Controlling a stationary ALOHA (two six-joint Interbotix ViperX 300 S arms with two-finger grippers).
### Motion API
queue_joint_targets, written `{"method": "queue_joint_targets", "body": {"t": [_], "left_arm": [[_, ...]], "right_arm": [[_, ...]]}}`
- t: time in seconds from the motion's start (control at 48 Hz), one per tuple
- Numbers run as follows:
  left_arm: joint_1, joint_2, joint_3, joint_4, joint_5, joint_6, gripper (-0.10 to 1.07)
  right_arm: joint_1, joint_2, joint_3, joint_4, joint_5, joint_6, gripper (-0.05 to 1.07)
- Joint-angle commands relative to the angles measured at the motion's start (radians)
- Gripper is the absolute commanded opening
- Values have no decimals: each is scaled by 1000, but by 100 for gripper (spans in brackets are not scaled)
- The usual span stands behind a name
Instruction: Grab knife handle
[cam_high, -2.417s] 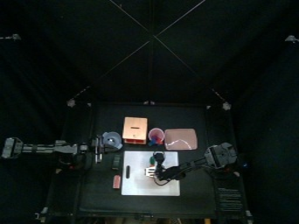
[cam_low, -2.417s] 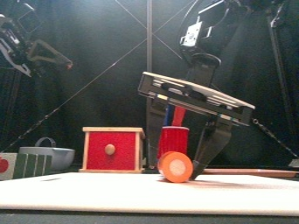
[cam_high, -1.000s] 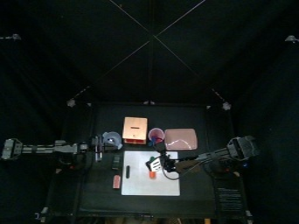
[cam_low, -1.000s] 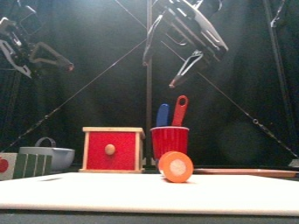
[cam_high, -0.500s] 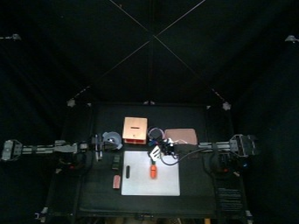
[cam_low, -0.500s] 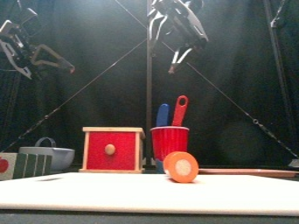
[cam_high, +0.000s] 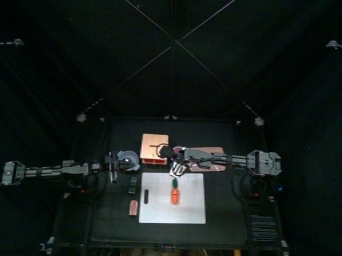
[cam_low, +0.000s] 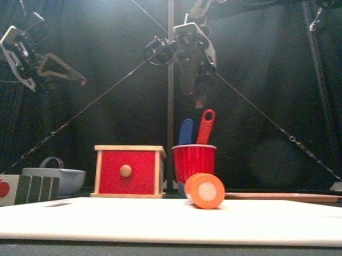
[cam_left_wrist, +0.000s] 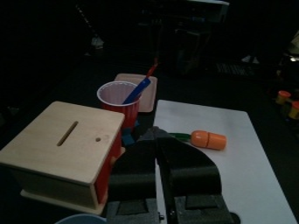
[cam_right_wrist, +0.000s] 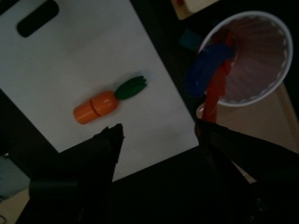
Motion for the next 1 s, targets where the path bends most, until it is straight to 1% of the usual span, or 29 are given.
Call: {"method": "queue_joint_targets", "body": {"t": [0.0, 0.292, 0.562, 0.729, 0.854, 0.979], "left_arm": [[5, 3, -12, -2, -3, 0, 28], [5, 2, -8, -26, -3, 0, 28], [8, 2, -6, -28, -5, 2, 28], [9, 3, -5, -28, -3, 2, 28], [11, 2, -2, -28, -3, 2, 28], [12, 2, 0, -28, -3, 2, 28]], "right_arm": [[-25, -9, -37, -14, 40, -17, 96], [-44, 18, 0, 0, 80, -66, 96], [-51, 61, 26, -15, 74, -83, 96], [-54, 63, 32, -32, 60, -83, 89], [-61, 71, 31, -31, 51, -83, 82], [-69, 77, 29, -25, 40, -83, 79]]}}
